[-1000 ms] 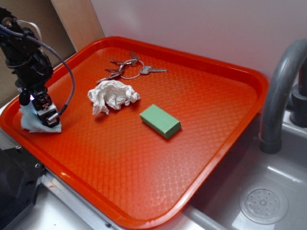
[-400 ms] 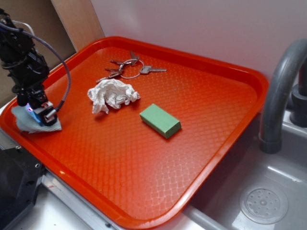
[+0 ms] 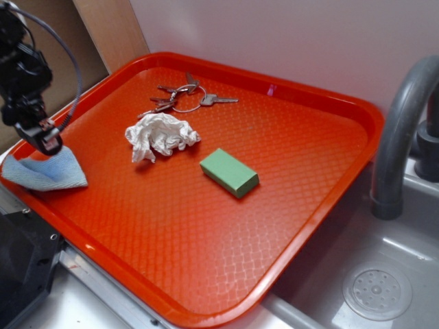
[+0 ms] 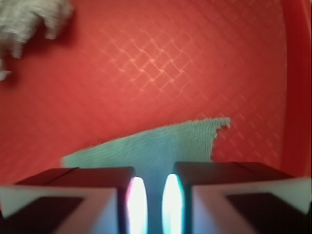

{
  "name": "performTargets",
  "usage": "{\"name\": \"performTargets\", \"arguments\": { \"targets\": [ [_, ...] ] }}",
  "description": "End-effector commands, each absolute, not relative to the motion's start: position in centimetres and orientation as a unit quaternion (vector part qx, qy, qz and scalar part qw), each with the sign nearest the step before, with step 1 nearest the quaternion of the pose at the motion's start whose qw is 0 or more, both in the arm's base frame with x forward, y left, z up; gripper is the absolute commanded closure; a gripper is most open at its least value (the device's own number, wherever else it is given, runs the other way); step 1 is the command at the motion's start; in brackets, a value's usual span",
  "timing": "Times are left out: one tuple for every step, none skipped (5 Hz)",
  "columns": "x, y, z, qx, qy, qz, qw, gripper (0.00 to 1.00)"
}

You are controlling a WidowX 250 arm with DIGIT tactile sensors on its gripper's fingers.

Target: Grab the blue cloth.

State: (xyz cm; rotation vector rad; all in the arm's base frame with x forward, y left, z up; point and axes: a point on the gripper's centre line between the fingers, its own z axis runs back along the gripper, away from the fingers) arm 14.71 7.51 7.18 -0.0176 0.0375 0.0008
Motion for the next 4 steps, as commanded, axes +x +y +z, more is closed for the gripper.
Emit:
{"name": "performTargets", "arguments": {
  "targets": [
    [14.8,7.4,10.1,0.001,0.0,-0.015,1.0,0.0],
    [13.2,7.6,9.0,0.021,0.041,-0.14,0.989,0.0],
    [12.2,7.2,7.8,0.057,0.05,-0.261,0.962,0.0],
    [11.6,6.7,6.5,0.076,0.058,-0.275,0.957,0.0]
  ]
}}
